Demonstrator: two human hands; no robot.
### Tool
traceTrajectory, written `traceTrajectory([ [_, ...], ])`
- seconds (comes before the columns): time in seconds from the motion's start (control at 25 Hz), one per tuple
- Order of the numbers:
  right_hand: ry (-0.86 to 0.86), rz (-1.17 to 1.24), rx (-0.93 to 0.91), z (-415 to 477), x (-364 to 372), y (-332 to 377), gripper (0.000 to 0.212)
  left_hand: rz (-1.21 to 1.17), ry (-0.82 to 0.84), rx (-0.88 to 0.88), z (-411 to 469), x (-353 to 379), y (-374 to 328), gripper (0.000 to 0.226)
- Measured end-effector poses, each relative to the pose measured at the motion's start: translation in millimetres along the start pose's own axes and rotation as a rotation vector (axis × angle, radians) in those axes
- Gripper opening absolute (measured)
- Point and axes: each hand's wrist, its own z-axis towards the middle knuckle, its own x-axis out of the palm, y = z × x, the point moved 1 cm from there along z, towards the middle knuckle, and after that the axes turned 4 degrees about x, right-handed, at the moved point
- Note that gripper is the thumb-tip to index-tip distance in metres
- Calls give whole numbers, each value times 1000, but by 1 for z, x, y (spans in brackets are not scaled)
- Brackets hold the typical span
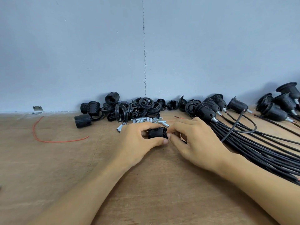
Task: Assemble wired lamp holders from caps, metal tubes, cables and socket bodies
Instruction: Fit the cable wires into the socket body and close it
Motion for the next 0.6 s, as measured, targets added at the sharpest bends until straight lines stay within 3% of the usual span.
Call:
traceTrajectory([
  [0.6, 16, 288, 151, 1, 5, -7, 13, 66, -13, -27, -1, 2, -1, 39],
])
